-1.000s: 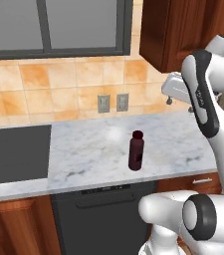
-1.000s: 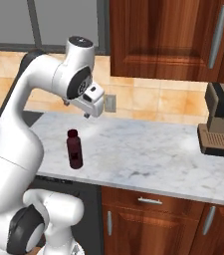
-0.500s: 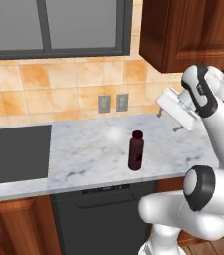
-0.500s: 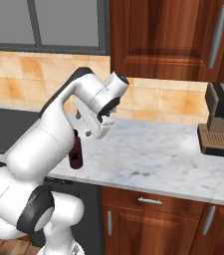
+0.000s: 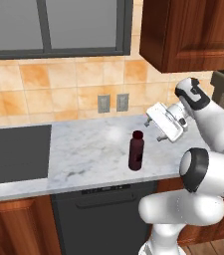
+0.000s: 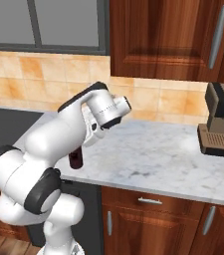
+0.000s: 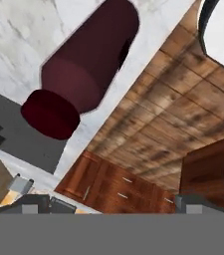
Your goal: There is a wine glass and glass cup on the dining counter. Place the wine bottle next to the wine glass and the juice bottle next to the glass cup.
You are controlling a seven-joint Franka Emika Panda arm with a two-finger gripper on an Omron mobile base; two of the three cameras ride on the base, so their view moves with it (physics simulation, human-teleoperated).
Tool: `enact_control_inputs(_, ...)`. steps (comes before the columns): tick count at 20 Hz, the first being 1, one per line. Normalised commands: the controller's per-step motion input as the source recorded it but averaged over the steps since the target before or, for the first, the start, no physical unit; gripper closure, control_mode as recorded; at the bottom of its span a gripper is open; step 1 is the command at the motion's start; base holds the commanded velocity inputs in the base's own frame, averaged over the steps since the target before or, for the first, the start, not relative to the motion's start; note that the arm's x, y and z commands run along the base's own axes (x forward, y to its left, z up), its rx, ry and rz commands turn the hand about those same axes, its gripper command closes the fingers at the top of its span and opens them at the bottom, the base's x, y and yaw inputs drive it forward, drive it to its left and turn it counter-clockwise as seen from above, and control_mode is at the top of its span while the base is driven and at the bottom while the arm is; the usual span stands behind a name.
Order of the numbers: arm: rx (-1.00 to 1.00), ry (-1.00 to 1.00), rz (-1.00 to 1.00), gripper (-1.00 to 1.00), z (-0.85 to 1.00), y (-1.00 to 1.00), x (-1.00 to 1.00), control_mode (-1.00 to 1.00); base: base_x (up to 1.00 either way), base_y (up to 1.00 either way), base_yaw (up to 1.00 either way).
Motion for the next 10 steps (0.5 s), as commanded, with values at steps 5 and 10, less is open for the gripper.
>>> enact_control_inputs(5, 0.11, 0.29, -0.16, -1.0, -0.13, 0.04, 0.0, -1.0, 0.0, 0.0, 0.0)
enact_control_inputs(10, 0.1, 0.28, -0.16, -1.0, -0.17, 0.0, 0.04, -1.0, 0.0, 0.0, 0.0)
